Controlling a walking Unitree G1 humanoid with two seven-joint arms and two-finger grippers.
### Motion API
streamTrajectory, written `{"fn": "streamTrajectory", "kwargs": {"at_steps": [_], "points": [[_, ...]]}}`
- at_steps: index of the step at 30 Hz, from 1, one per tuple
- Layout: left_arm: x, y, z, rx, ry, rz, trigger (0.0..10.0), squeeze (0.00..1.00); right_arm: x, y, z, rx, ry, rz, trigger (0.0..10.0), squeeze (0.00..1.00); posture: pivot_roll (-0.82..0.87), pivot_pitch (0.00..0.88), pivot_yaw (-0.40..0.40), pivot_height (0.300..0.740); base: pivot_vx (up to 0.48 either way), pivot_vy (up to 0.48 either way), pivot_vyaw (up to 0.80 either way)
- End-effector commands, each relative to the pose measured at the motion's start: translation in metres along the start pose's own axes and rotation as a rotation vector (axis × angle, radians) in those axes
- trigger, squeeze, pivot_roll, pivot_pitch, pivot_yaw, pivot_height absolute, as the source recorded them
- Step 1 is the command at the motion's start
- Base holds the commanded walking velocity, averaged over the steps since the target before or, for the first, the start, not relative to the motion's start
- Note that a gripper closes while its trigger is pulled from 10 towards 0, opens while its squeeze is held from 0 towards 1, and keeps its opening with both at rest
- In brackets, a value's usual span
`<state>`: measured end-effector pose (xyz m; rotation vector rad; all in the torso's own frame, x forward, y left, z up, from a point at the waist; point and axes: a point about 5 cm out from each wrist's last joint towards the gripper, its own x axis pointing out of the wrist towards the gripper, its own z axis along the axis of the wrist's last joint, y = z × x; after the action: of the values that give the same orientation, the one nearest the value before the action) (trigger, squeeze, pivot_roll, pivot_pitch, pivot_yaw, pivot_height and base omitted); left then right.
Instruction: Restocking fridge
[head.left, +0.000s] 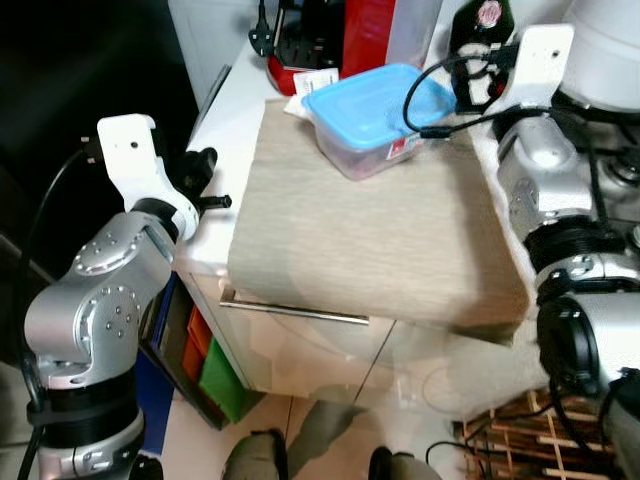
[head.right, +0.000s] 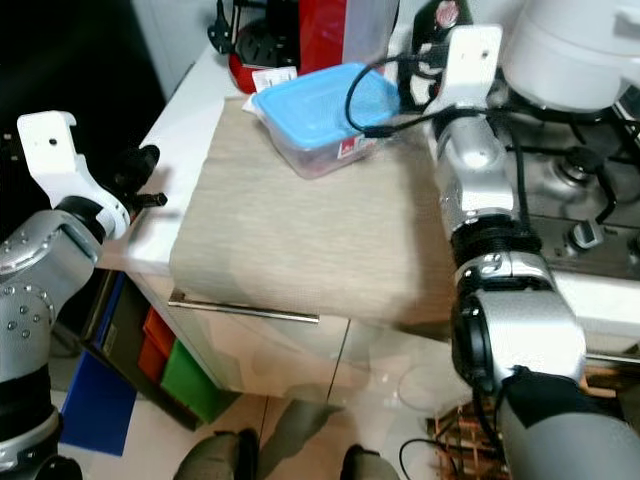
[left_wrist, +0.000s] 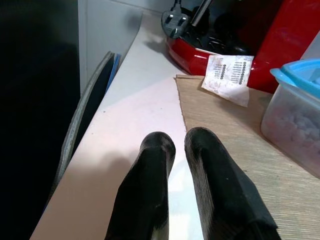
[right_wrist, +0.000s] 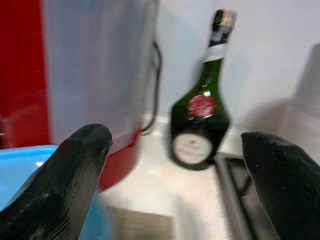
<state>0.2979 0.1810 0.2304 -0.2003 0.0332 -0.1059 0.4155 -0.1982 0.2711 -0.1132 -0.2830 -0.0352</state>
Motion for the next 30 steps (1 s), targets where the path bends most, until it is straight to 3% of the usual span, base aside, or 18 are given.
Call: {"fn": "streamTrajectory", "kwargs": {"at_steps": [1,2,3,5,6,12,13,14,18,23,30], "points": [[-0.002,-0.001,0.000,0.007,0.002,0.010,10.0,0.00,0.004,-0.005,0.007,0.081,-0.010,-0.024,10.0,0.00,0.21,0.182,0.016,0.740,0.000,0.000,0.00],[-0.003,-0.002,-0.001,0.002,0.004,0.011,10.0,0.00,0.005,-0.005,0.007,0.143,-0.002,-0.027,10.0,0.00,0.21,0.183,0.015,0.740,0.000,0.000,0.00],[-0.003,-0.002,-0.001,0.002,0.004,0.011,10.0,0.00,0.005,-0.005,0.007,0.143,-0.002,-0.027,10.0,0.00,0.21,0.183,0.015,0.740,0.000,0.000,0.00],[-0.006,-0.003,-0.005,-0.014,0.016,0.012,10.0,0.00,0.007,0.000,0.006,0.404,0.020,0.004,10.0,0.00,0.21,0.191,0.009,0.740,0.000,0.000,0.00],[-0.006,-0.003,-0.005,-0.014,0.016,0.012,10.0,0.00,0.007,0.000,0.006,0.404,0.020,0.004,10.0,0.00,0.21,0.191,0.009,0.740,0.000,0.000,0.00],[-0.007,-0.007,-0.005,-0.016,0.011,-0.023,10.0,0.00,0.008,0.029,0.003,0.754,0.091,0.234,10.0,0.00,0.19,0.203,0.004,0.740,0.000,0.000,0.00],[-0.007,-0.007,-0.005,-0.016,0.011,-0.023,10.0,0.00,0.008,0.029,0.003,0.754,0.091,0.234,10.0,0.00,0.19,0.203,0.004,0.740,0.000,0.000,0.00],[-0.007,-0.016,-0.003,-0.030,-0.005,-0.067,10.0,0.00,0.006,0.034,0.001,0.828,0.100,0.299,10.0,0.00,0.18,0.207,0.001,0.740,0.000,0.000,0.00],[-0.008,-0.027,-0.002,-0.034,-0.013,-0.114,10.0,0.00,0.003,0.035,-0.006,0.881,0.110,0.337,10.0,0.00,0.17,0.211,-0.002,0.740,0.000,0.000,0.00],[-0.009,-0.020,-0.004,-0.048,-0.006,-0.084,10.0,0.00,0.002,0.037,-0.002,0.962,0.094,0.408,10.0,0.00,0.16,0.207,-0.007,0.740,0.000,0.000,0.00],[-0.006,-0.024,-0.002,-0.059,-0.017,-0.094,10.0,0.00,-0.001,0.044,0.007,0.994,0.072,0.547,10.0,0.00,0.14,0.196,-0.012,0.740,0.000,0.000,0.00]]}}
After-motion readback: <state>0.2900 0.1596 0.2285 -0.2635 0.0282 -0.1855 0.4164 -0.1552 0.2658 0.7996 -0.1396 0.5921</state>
